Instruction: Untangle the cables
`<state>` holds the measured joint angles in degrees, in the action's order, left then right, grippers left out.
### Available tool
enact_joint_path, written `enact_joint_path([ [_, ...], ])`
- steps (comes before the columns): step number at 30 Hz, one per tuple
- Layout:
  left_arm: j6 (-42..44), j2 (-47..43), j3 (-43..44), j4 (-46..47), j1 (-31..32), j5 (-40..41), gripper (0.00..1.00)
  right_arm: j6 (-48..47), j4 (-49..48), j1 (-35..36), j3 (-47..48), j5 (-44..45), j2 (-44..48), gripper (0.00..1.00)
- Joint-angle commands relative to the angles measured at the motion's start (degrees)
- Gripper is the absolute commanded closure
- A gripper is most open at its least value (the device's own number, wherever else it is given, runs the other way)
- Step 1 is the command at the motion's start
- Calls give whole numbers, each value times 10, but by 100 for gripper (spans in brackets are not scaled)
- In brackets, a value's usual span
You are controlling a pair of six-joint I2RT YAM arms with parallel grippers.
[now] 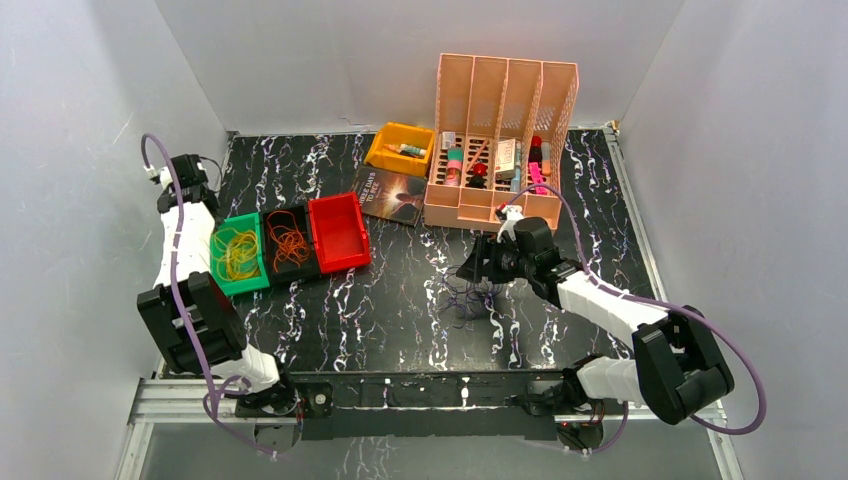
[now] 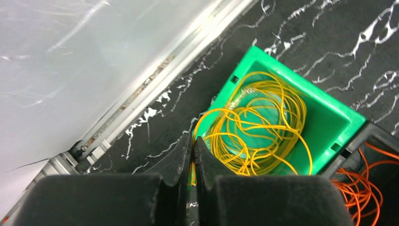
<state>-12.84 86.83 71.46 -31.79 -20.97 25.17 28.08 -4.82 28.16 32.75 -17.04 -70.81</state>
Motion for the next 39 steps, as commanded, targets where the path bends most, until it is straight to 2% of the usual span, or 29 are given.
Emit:
enact_joint_path([
  [1,-5,-9,31,-5,-13,61,100,-13,-32,2,-4,0,-7,23],
  [8,-17,-17,27,-4,-20,87,100,-12,-30,2,-5,2,-3,23],
  [11,-16,-24,21,2,-21,65,100,-10,-29,2,-7,5,2,23],
  [14,-16,-26,13,9,-21,18,100,-9,-28,2,-8,5,5,23],
  [23,-12,-38,-16,43,-20,-233,100,0,-40,2,-21,4,10,23],
  [25,-14,-28,-21,45,-19,-257,100,3,-44,2,-26,3,9,23],
  [39,-13,63,-45,37,-14,-263,100,14,-73,2,-52,13,16,23],
])
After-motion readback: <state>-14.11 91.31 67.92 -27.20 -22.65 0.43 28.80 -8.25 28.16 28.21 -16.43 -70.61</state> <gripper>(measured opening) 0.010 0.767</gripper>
